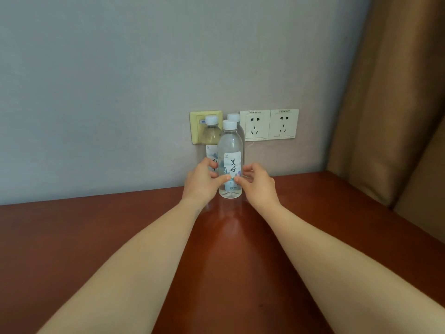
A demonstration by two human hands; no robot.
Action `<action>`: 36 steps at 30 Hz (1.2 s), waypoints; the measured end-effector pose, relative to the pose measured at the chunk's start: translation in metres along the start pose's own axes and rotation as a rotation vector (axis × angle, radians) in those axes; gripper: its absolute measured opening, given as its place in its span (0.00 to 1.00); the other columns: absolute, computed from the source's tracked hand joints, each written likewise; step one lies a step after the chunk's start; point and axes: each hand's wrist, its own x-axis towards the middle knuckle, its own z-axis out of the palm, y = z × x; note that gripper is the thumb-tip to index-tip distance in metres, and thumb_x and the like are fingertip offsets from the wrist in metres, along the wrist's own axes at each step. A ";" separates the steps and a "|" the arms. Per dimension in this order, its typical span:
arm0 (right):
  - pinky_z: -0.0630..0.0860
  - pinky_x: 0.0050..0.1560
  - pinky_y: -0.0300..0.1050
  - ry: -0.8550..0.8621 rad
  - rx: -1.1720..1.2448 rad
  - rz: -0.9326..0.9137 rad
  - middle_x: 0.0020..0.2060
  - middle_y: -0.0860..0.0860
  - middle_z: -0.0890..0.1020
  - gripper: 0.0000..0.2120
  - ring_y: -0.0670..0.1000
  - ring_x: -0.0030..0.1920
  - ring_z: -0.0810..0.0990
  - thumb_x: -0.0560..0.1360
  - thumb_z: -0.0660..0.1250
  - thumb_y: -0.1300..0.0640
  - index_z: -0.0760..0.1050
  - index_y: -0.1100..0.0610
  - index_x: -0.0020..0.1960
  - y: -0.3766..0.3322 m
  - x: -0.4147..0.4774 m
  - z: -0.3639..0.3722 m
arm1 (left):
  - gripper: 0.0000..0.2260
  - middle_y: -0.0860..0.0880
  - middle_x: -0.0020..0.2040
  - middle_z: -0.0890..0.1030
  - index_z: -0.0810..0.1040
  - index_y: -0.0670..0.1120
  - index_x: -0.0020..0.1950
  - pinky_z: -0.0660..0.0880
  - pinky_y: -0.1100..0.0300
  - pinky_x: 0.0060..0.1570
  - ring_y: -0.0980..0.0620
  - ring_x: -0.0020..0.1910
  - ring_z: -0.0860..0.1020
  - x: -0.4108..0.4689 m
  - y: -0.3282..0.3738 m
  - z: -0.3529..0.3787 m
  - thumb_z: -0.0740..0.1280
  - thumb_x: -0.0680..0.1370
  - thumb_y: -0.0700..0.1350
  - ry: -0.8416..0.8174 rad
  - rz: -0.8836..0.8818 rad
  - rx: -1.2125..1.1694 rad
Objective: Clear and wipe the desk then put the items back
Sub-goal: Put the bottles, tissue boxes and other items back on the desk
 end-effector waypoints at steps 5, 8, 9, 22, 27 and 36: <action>0.76 0.58 0.45 -0.007 -0.045 -0.004 0.55 0.52 0.81 0.12 0.46 0.50 0.79 0.75 0.70 0.60 0.73 0.59 0.57 -0.002 0.009 0.004 | 0.15 0.49 0.49 0.82 0.71 0.49 0.53 0.70 0.61 0.38 0.53 0.44 0.79 0.008 -0.001 0.005 0.73 0.74 0.50 0.036 0.003 0.024; 0.76 0.59 0.46 -0.008 -0.052 0.001 0.55 0.53 0.81 0.13 0.49 0.54 0.80 0.75 0.70 0.60 0.73 0.59 0.58 -0.003 0.014 0.005 | 0.15 0.48 0.50 0.82 0.71 0.48 0.52 0.71 0.59 0.41 0.51 0.47 0.80 0.013 -0.001 0.006 0.73 0.74 0.50 0.050 0.001 0.046; 0.75 0.58 0.45 -0.009 -0.054 0.001 0.55 0.52 0.81 0.13 0.49 0.55 0.80 0.75 0.70 0.60 0.73 0.59 0.58 -0.003 0.015 0.005 | 0.14 0.49 0.50 0.82 0.71 0.47 0.52 0.71 0.60 0.41 0.51 0.48 0.80 0.015 -0.002 0.006 0.73 0.74 0.50 0.046 -0.001 0.050; 0.73 0.55 0.42 -0.031 -0.055 0.005 0.56 0.52 0.81 0.15 0.49 0.56 0.79 0.75 0.70 0.59 0.72 0.59 0.59 -0.004 0.019 0.004 | 0.17 0.49 0.51 0.79 0.71 0.47 0.55 0.69 0.64 0.38 0.51 0.49 0.78 0.019 -0.006 0.003 0.74 0.73 0.49 0.045 0.025 0.013; 0.73 0.50 0.41 -0.056 -0.058 0.011 0.55 0.50 0.82 0.16 0.45 0.47 0.77 0.75 0.71 0.58 0.72 0.55 0.61 -0.006 0.018 -0.001 | 0.25 0.47 0.63 0.68 0.64 0.46 0.68 0.72 0.60 0.51 0.52 0.53 0.75 0.019 -0.012 -0.004 0.71 0.76 0.49 0.135 0.040 -0.104; 0.68 0.69 0.51 -0.197 0.018 0.042 0.72 0.51 0.69 0.35 0.53 0.69 0.70 0.74 0.72 0.57 0.59 0.51 0.76 -0.004 0.027 -0.012 | 0.20 0.56 0.65 0.70 0.64 0.46 0.74 0.72 0.69 0.53 0.55 0.66 0.70 0.028 0.002 -0.007 0.61 0.82 0.38 0.082 0.103 -0.268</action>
